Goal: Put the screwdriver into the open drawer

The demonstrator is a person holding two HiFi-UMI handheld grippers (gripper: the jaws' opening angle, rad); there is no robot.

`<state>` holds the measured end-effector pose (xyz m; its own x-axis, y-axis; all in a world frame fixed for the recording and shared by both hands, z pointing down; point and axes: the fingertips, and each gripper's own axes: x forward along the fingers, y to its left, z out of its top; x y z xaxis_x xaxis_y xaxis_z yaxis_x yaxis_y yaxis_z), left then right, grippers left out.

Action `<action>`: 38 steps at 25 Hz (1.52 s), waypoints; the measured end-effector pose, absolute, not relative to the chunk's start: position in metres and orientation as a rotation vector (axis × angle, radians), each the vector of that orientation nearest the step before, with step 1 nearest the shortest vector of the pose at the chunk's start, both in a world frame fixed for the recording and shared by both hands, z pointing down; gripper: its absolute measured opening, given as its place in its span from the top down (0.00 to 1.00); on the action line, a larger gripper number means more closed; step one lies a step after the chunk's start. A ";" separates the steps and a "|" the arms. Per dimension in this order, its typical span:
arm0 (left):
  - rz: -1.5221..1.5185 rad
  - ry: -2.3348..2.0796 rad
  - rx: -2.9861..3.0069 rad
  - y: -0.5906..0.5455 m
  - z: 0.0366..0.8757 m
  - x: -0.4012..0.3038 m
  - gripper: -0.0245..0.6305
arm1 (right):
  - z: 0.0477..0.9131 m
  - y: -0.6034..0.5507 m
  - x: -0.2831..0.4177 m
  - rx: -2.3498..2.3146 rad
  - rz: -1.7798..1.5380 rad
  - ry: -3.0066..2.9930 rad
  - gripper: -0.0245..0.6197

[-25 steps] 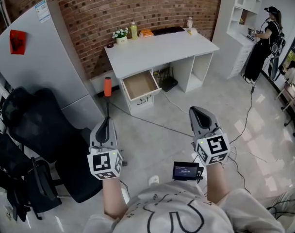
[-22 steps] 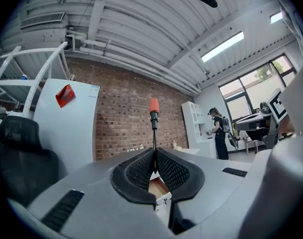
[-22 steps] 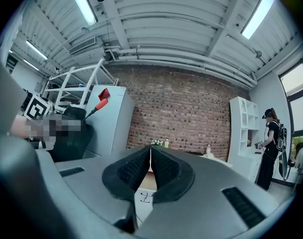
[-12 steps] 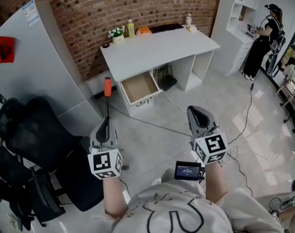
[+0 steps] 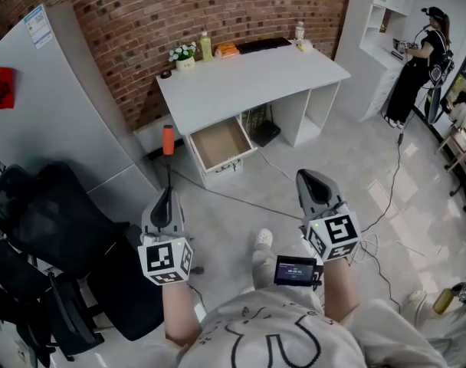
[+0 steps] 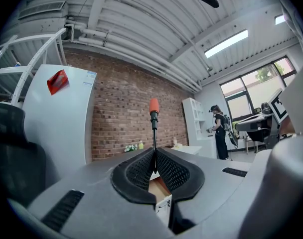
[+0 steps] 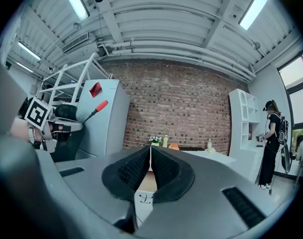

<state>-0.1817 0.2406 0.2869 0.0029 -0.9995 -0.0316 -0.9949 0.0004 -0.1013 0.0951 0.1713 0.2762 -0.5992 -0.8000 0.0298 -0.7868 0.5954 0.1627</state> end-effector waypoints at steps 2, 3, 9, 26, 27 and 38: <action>-0.080 2.161 -2.153 0.229 0.290 -0.183 0.93 | 0.279 0.158 0.093 1.349 -0.193 -2.722 0.93; -0.084 2.165 -2.153 0.223 0.291 -0.184 0.93 | 0.280 0.151 0.092 1.345 -0.188 -2.725 0.93; -0.095 2.191 -2.145 0.178 0.300 -0.191 0.93 | 0.287 0.099 0.082 1.311 -0.146 -2.755 0.93; -0.136 2.223 -2.169 -0.018 0.309 -0.203 0.93 | 0.287 -0.113 0.050 1.190 -0.106 -2.799 0.93; -0.138 2.230 -2.173 -0.029 0.313 -0.204 0.93 | 0.290 -0.124 0.049 1.187 -0.102 -2.798 0.93; -0.121 2.251 -2.199 -0.119 0.328 -0.211 0.93 | 0.299 -0.209 0.044 1.186 -0.088 -2.777 0.93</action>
